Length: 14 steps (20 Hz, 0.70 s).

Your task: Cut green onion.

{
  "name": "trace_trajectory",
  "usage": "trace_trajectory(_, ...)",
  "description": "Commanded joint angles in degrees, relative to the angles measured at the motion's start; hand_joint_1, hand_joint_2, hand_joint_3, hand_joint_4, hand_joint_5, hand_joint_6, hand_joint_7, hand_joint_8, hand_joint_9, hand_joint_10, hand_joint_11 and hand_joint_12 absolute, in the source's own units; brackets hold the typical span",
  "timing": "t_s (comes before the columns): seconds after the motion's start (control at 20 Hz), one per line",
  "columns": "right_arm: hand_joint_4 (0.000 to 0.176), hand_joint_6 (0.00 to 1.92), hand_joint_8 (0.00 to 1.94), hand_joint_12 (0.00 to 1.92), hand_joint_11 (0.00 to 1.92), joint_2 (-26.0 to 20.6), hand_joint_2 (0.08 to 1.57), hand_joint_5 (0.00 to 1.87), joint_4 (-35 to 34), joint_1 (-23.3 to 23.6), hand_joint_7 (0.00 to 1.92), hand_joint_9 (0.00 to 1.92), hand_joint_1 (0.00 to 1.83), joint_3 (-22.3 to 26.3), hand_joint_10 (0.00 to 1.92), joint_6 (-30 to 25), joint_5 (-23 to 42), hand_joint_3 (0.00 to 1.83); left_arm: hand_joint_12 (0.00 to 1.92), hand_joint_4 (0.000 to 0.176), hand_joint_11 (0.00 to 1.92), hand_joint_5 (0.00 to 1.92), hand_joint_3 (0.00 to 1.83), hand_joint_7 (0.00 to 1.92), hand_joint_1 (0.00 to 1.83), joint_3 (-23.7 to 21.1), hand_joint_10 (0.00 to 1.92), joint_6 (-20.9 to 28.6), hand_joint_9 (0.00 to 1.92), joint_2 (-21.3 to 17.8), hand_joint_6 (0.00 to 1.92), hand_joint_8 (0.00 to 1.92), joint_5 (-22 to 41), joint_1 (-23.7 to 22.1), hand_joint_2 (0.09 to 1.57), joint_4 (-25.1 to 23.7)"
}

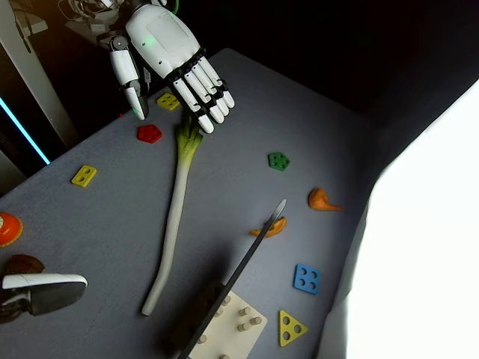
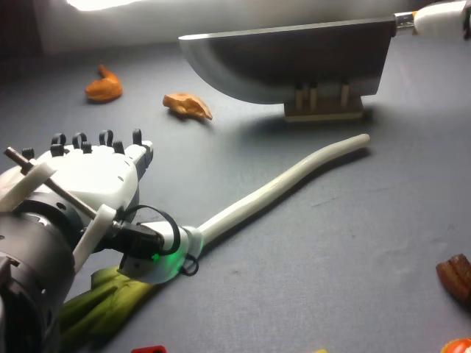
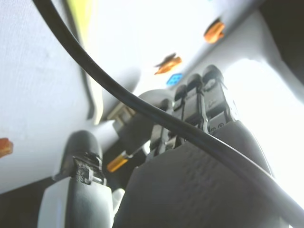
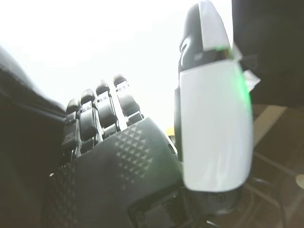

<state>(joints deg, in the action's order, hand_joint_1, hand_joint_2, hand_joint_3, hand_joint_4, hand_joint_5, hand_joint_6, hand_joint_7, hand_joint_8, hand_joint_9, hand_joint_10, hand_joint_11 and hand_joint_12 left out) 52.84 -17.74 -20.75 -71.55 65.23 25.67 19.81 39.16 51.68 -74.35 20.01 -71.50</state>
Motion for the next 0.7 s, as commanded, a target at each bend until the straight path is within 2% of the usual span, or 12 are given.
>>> trace_trajectory(0.0,0.012,0.0,0.0,0.0,0.0,0.3,0.96,0.0,0.2,0.7,0.0,0.0,0.63,-1.1,0.0,-0.5,4.0,0.0,0.0,0.059,0.0,0.0,0.0,0.0,0.37,0.1,0.0,0.1,0.0,0.3,0.0,0.0,-1.4,-0.2,1.22,-5.0)
trace_trajectory(0.1,0.015,0.0,0.0,0.0,0.0,2.1,0.97,0.0,0.2,0.2,0.0,0.0,0.72,-3.5,0.0,-0.5,4.3,0.0,0.0,0.049,0.0,0.0,0.0,0.0,0.41,0.3,0.0,0.2,0.0,0.6,0.0,0.0,-1.4,0.0,1.22,-4.8)
trace_trajectory(0.2,0.004,0.0,0.0,0.0,0.0,4.4,0.95,0.0,0.2,-0.6,0.0,0.0,0.79,-6.4,0.0,-0.4,4.4,0.0,0.0,0.039,0.0,0.0,0.0,0.0,0.46,0.6,0.0,2.3,0.0,0.7,0.0,0.0,-1.4,1.0,1.23,-4.8)
trace_trajectory(0.25,0.0,0.0,0.0,0.0,0.0,5.1,0.96,0.0,0.2,-0.8,0.0,0.0,0.81,-7.4,0.0,-0.4,4.4,0.0,0.0,0.047,0.0,0.0,0.0,0.0,0.48,0.6,0.0,3.0,0.0,0.7,0.0,0.0,-1.4,1.4,1.22,-4.8)
trace_trajectory(0.3,0.006,0.0,0.0,0.0,0.0,7.4,1.01,0.0,0.2,-1.2,0.0,0.0,0.93,-10.2,0.0,-0.5,5.0,0.01,0.0,0.054,0.0,0.0,0.0,0.0,0.46,0.9,0.0,4.2,0.0,0.7,0.0,0.0,-1.4,2.6,1.24,-4.8)
trace_trajectory(0.4,0.01,0.0,0.0,0.0,0.0,8.6,1.0,0.0,0.2,-1.6,0.0,0.0,0.94,-11.4,0.0,-0.5,5.5,0.01,0.0,0.048,0.0,0.0,0.0,0.0,0.48,0.9,0.0,5.8,0.0,0.7,0.0,0.0,-1.4,3.3,1.24,-4.8)
trace_trajectory(0.5,0.004,0.0,0.0,0.0,0.0,9.8,1.01,0.0,0.2,-2.2,0.0,0.0,0.96,-13.2,0.0,-2.7,5.7,0.01,0.0,0.039,0.0,0.0,0.0,0.0,0.53,0.6,0.0,6.6,0.0,0.9,0.0,0.0,-1.5,4.3,1.23,-4.8)
trace_trajectory(0.55,0.013,0.0,0.0,0.0,0.0,10.2,1.0,0.0,0.2,-2.3,0.0,0.0,0.98,-13.7,0.0,-3.7,5.7,0.0,0.0,0.037,0.0,0.0,0.0,0.0,0.53,0.5,0.0,7.1,0.0,0.9,0.0,0.0,-1.5,4.8,1.23,-4.8)
trace_trajectory(0.65,0.015,0.0,0.0,0.0,0.0,10.7,1.0,0.0,0.4,-2.6,0.0,0.0,0.99,-14.3,0.0,-4.4,5.6,0.0,0.0,0.036,0.0,0.0,0.0,0.0,0.53,0.0,0.0,9.1,0.0,0.9,0.0,0.0,-1.7,5.8,1.23,-5.2)
